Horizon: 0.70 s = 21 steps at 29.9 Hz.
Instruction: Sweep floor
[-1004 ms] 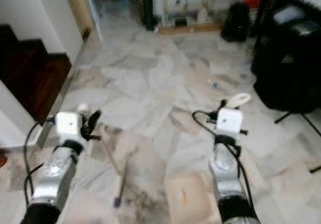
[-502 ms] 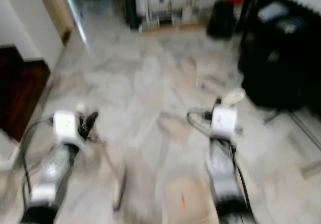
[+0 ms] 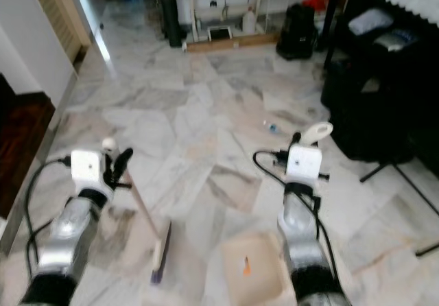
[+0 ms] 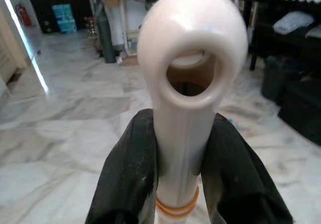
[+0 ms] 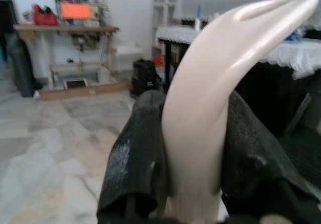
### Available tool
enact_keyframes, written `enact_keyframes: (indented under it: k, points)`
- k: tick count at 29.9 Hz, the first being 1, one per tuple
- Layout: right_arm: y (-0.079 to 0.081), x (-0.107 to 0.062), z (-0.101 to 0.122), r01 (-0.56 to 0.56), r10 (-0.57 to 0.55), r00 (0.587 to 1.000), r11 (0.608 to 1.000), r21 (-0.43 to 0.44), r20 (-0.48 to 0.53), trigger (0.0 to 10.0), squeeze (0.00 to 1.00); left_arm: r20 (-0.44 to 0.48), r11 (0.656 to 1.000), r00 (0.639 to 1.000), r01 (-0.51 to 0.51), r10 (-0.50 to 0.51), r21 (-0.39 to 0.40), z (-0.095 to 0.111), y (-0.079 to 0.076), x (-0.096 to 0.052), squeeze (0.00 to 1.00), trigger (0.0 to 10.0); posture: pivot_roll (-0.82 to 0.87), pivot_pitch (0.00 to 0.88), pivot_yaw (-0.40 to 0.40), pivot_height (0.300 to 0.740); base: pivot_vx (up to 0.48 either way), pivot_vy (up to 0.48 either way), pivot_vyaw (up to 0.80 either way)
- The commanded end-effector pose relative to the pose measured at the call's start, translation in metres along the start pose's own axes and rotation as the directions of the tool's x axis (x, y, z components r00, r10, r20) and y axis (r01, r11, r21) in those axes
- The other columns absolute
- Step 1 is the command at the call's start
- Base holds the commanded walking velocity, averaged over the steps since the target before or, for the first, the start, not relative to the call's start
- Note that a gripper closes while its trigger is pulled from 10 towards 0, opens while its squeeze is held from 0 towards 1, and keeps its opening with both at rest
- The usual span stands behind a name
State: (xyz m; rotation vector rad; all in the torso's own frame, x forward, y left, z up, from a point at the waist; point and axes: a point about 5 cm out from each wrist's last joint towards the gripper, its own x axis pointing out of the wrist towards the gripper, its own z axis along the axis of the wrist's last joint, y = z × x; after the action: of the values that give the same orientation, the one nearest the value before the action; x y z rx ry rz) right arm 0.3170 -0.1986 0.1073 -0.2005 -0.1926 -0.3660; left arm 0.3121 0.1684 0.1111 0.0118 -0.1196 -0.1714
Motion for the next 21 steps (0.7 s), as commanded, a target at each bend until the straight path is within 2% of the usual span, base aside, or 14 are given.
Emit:
enact_keyframes:
  k: [1, 21]
  points:
    - [0.0098, 0.005, 0.015, -0.023, 0.021, 0.998, 1.0, 0.021, 0.064, 10.0, 0.0, 0.039, 0.999, 0.999, -0.022, 0.021, 0.03, 0.0087, 0.01, 0.0007, 0.0, 10.0, -0.14, 0.0, 0.044, 0.74, 0.379, 0.0, 0.0]
    - [0.0078, 0.0051, 0.0172, -0.021, 0.019, 0.997, 0.999, 0.025, 0.077, 10.0, 0.0, 0.044, 0.999, 0.999, -0.023, 0.022, 0.028, 0.009, 0.0094, 0.0006, 0.0, 10.0, -0.14, 0.0, 0.045, 0.74, 0.381, 0.0, 0.0]
